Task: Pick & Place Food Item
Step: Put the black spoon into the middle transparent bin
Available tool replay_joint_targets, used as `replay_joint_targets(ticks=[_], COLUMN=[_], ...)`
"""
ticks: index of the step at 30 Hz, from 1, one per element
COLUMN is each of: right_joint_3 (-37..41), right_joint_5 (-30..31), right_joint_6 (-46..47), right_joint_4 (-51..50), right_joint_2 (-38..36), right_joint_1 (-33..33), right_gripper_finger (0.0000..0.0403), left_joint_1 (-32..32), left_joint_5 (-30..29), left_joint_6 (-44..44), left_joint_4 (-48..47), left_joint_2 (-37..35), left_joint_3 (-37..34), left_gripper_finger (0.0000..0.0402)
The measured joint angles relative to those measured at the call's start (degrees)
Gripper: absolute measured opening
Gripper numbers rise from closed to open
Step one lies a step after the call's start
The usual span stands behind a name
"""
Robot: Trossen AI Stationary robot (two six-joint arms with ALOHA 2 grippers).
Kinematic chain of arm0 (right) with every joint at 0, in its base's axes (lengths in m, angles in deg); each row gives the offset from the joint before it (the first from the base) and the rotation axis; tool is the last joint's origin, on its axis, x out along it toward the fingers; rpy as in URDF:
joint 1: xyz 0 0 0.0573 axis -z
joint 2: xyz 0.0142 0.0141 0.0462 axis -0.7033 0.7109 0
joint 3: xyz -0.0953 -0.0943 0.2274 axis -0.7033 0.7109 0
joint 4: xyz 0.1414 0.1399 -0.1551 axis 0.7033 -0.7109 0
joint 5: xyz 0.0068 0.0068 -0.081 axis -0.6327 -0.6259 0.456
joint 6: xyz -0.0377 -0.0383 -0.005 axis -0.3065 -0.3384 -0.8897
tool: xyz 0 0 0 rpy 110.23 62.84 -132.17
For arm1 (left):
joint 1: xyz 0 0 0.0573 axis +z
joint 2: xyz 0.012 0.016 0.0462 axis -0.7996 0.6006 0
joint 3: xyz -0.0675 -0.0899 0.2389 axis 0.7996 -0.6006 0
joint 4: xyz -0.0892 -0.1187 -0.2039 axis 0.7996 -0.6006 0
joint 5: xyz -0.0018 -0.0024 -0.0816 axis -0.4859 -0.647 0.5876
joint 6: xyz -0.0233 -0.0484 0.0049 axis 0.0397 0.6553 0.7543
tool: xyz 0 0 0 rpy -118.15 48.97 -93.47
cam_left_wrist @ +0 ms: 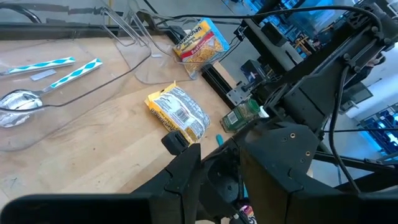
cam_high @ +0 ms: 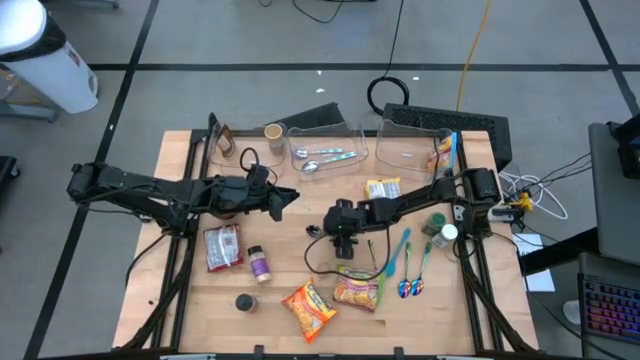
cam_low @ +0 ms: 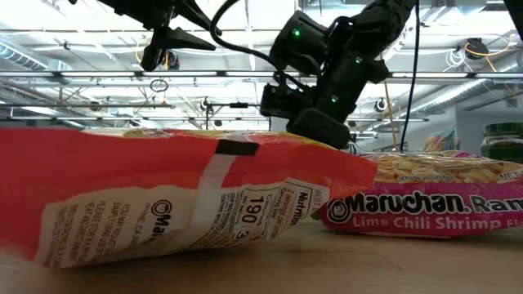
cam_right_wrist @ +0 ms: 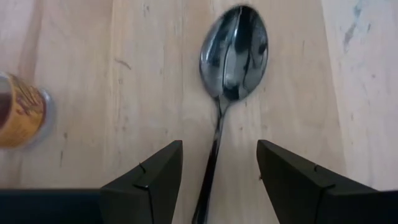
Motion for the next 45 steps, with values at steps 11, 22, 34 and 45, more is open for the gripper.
replay_joint_targets(ticks=[11,22,34,45], right_joint_3=[5.1,5.3,5.4,5.7], right_joint_5=[0.0,-5.0,-12.7,-14.4], right_joint_6=[3.3,3.4,3.6,1.0], right_joint_4=[4.1,3.2,2.7,0.7], right_joint_2=[-0.3,-0.2,-0.9,-11.4], right_joint_1=[0.0,3.0,7.4,11.1], right_gripper_finger=[0.0149,0.0037,0.0005,0.0002], left_joint_1=[0.0,0.2,0.2,0.2], left_joint_5=[-0.4,-1.6,-2.8,-3.4], left_joint_6=[0.1,0.3,0.7,-0.9], left_joint_4=[0.0,0.0,0.0,0.0], left_joint_2=[0.0,0.0,0.0,0.0], left_joint_3=[0.0,0.0,0.0,0.0], left_gripper_finger=[0.0120,0.0120,0.0120,0.0120])
